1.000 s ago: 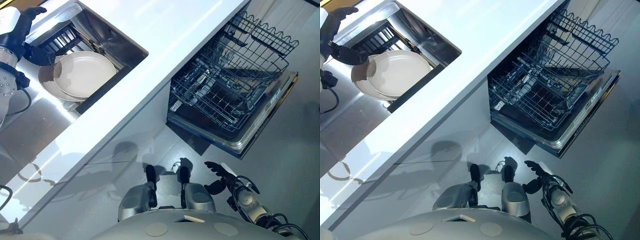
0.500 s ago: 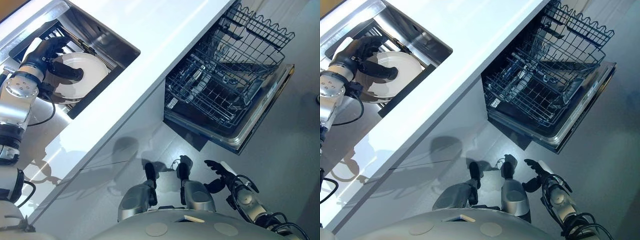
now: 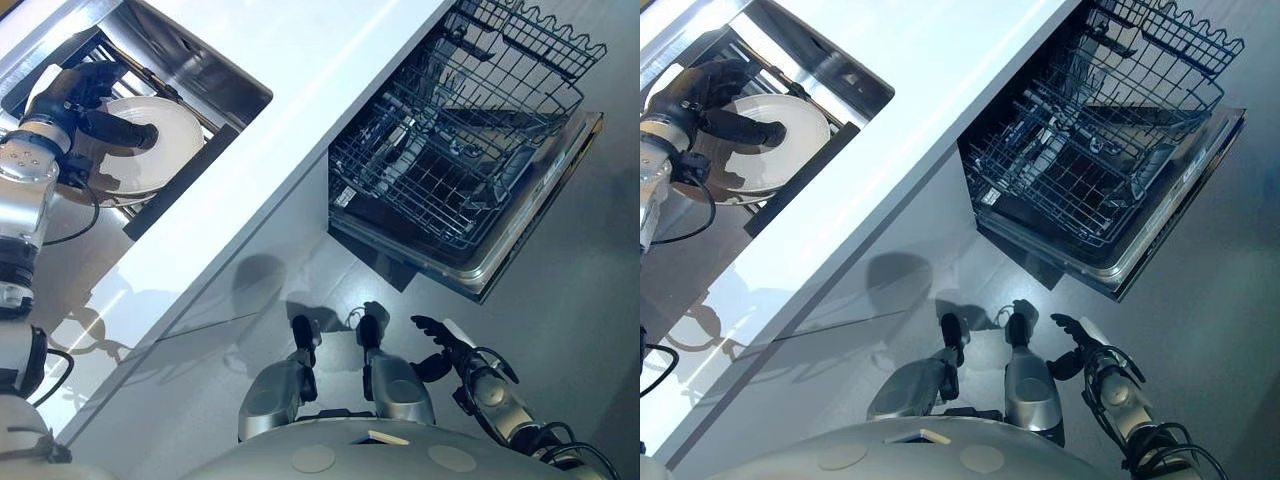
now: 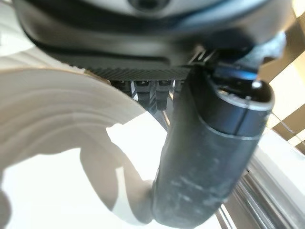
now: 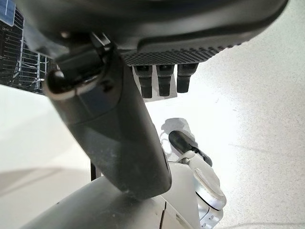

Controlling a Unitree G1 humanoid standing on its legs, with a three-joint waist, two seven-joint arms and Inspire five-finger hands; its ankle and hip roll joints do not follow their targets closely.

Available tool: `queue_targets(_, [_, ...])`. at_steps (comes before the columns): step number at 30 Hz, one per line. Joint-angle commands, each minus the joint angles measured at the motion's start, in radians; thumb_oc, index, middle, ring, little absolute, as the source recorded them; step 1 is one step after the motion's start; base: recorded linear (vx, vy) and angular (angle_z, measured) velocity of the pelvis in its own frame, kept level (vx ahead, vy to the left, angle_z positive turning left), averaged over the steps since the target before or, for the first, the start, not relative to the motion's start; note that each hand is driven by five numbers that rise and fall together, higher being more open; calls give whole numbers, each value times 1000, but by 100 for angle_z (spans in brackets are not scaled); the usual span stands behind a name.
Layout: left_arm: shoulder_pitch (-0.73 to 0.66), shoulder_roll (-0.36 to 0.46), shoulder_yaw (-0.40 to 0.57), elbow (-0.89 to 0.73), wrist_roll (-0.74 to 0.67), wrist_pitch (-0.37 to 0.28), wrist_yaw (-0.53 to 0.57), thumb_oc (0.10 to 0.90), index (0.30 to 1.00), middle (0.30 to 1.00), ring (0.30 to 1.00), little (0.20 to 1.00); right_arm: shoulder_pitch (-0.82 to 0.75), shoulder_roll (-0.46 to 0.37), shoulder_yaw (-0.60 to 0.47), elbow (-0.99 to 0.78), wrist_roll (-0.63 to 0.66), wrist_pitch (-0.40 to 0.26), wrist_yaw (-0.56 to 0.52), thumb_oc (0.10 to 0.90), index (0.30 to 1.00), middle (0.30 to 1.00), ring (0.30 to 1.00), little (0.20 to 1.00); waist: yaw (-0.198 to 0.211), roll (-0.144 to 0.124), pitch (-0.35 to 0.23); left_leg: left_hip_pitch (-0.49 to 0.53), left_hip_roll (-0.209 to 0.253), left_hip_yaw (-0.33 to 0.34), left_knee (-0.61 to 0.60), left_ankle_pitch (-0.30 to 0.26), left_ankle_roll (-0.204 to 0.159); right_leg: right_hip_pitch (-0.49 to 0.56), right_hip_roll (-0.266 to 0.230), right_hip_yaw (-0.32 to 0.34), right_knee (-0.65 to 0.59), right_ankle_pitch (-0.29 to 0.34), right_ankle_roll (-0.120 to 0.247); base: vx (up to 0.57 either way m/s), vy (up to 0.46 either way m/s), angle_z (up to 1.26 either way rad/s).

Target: Pick up plates and place into dishwasher.

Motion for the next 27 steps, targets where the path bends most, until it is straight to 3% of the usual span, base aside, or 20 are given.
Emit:
queue_targets(1, [-8, 10, 23, 92, 14, 34, -116, 800, 900, 900, 900, 900, 5, -48, -28, -38, 46, -24, -16, 800, 900, 900, 900, 900, -10, 21, -21, -28, -68, -15, 128, -150, 20, -92, 69, -30, 143, -90, 17, 0, 0, 0])
queue_targets(3, [17, 5, 13, 105, 73, 51, -185, 800, 900, 900, 900, 900, 0, -52, -38, -34, 45, -20, -12, 800, 900, 900, 900, 900, -8, 23, -21, -27, -68, -17, 131, -151, 18, -87, 68, -34, 140, -89, 17, 0, 0, 0])
queue_targets(6, [51, 11, 4, 119, 134, 28, -238, 800, 900, 900, 900, 900, -8, -55, -43, -28, 45, -12, -9, 800, 900, 900, 900, 900, -3, 26, -25, -24, -73, -25, 135, -154, 19, -80, 65, -38, 136, -89, 16, 0, 0, 0])
queue_targets(8, [62, 18, 0, 125, 162, 14, -256, 616, 742, 742, 742, 716, -11, -58, -44, -16, 42, -18, -7, 800, 900, 900, 900, 900, 0, 29, -29, -18, -74, -28, 134, -156, 19, -73, 64, -42, 133, -90, 15, -4, 0, -2])
queue_targets(9, [69, 22, -2, 129, 185, 5, -264, 589, 719, 719, 719, 689, -13, -59, -46, -7, 38, -22, -7, 800, 900, 900, 900, 900, 2, 31, -34, -14, -75, -30, 134, -158, 19, -68, 63, -45, 131, -90, 15, -4, 1, -5])
queue_targets(10, [73, 26, -3, 137, 202, -9, -269, 416, 571, 571, 571, 516, -15, -59, -47, 1, 36, -27, -8, 800, 900, 900, 900, 900, 3, 32, -38, -10, -77, -32, 134, -159, 19, -63, 62, -46, 129, -91, 15, 0, 0, 0])
queue_targets(11, [77, 30, -1, 144, 217, -21, -267, 391, 549, 549, 549, 491, -17, -59, -48, 6, 35, -30, -8, 800, 900, 900, 900, 900, 5, 33, -42, -7, -78, -33, 134, -161, 19, -59, 61, -47, 127, -91, 15, 0, 0, 0])
queue_targets(12, [81, 34, 1, 151, 226, -41, -262, 407, 564, 564, 564, 507, -21, -59, -48, 13, 34, -33, -8, 800, 900, 900, 900, 900, 8, 33, -46, -5, -79, -35, 135, -163, 18, -54, 61, -48, 124, -93, 15, -11, -5, 4])
queue_targets(15, [89, 40, 12, 184, 246, -84, -208, 583, 714, 714, 714, 683, -28, -62, -46, 24, 38, -36, -5, 800, 900, 900, 900, 900, 15, 35, -61, 6, -81, -42, 128, -165, 17, -41, 59, -52, 117, -96, 15, -8, -9, 3])
queue_targets(16, [92, 39, 15, 196, 253, -100, -189, 495, 639, 639, 639, 595, -30, -61, -45, 29, 38, -38, -5, 800, 900, 900, 900, 900, 17, 36, -65, 10, -81, -44, 124, -165, 17, -36, 59, -53, 114, -98, 15, 0, 0, 0])
queue_targets(20, [100, 39, 38, 242, 296, -152, -111, 418, 573, 573, 573, 518, -43, -61, -35, 52, 34, -40, -3, 800, 900, 900, 900, 900, 22, 39, -84, 25, -81, -52, 108, -163, 14, -22, 60, -53, 103, -100, 14, 0, 0, 0])
queue_targets(22, [112, 38, 55, 251, 292, -173, -85, 309, 479, 479, 479, 409, -45, -59, -33, 60, 29, -43, -3, 800, 900, 900, 900, 900, 23, 41, -90, 32, -80, -55, 102, -163, 13, -17, 60, -53, 101, -102, 14, 0, 0, 0])
queue_targets(25, [126, 40, 75, 244, 274, -194, -58, 256, 434, 434, 434, 356, -45, -57, -32, 70, 26, -47, -7, 800, 900, 900, 900, 900, 26, 45, -96, 40, -78, -60, 93, -162, 12, -10, 60, -50, 98, -105, 14, 0, 1, 1])
queue_targets(27, [137, 41, 93, 233, 270, -209, -36, 100, 300, 300, 300, 200, -40, -55, -35, 72, 19, -47, -8, 800, 900, 900, 900, 900, 27, 44, -100, 45, -78, -63, 88, -162, 12, -6, 60, -50, 95, -106, 13, -3, -1, 2])
